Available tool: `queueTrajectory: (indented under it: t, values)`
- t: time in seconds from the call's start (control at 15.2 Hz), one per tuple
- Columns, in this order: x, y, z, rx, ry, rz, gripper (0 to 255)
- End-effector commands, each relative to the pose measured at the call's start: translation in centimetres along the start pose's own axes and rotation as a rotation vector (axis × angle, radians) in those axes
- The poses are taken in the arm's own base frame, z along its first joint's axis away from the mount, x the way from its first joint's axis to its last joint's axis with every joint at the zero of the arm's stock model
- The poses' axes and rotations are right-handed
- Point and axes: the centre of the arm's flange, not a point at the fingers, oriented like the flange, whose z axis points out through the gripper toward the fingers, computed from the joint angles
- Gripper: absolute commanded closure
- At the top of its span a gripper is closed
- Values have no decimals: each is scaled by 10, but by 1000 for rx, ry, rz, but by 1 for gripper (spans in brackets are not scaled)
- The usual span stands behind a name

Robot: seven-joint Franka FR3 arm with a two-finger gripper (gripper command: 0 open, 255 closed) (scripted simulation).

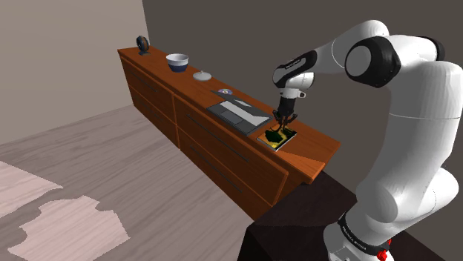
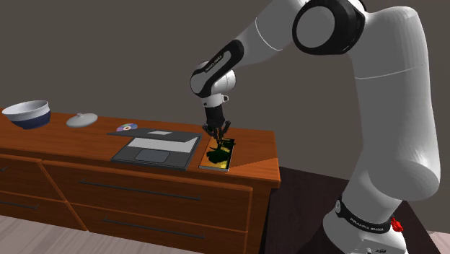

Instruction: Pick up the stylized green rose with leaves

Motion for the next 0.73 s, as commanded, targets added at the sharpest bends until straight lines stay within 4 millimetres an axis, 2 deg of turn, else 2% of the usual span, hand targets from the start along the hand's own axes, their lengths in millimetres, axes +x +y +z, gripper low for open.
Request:
queueTrajectory:
  t: [0.0, 0.66]
  values:
    - [-3, 1, -7, 0, -1, 0, 255]
    - [-18, 7, -58, 0, -1, 0, 255]
